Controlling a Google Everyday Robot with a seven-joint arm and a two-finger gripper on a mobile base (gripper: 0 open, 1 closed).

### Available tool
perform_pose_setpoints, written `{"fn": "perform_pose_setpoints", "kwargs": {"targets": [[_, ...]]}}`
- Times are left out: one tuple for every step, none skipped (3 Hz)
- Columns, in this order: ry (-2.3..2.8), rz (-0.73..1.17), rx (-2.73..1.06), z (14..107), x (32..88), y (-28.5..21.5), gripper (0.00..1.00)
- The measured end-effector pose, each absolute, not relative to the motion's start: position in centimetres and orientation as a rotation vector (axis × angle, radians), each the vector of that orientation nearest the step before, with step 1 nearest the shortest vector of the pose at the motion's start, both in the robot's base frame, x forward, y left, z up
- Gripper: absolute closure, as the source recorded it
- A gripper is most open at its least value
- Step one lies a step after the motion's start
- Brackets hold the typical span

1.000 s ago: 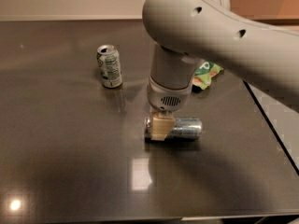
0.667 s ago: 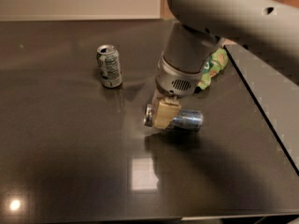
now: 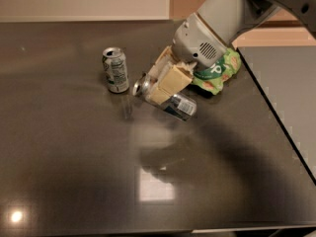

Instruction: Place redbull can upright

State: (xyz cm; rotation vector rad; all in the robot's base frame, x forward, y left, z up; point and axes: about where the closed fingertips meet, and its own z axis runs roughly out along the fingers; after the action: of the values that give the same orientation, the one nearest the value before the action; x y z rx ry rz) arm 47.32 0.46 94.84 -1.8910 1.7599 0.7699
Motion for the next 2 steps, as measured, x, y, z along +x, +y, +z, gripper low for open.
{"fn": "perform_pose_setpoints", "kwargs": {"targets": [[1.603, 0.987, -1.792, 97.2, 47.0, 1.9, 1.00], [1.456, 1.148, -1.671, 98.4, 46.1, 2.4, 1.00]]}}
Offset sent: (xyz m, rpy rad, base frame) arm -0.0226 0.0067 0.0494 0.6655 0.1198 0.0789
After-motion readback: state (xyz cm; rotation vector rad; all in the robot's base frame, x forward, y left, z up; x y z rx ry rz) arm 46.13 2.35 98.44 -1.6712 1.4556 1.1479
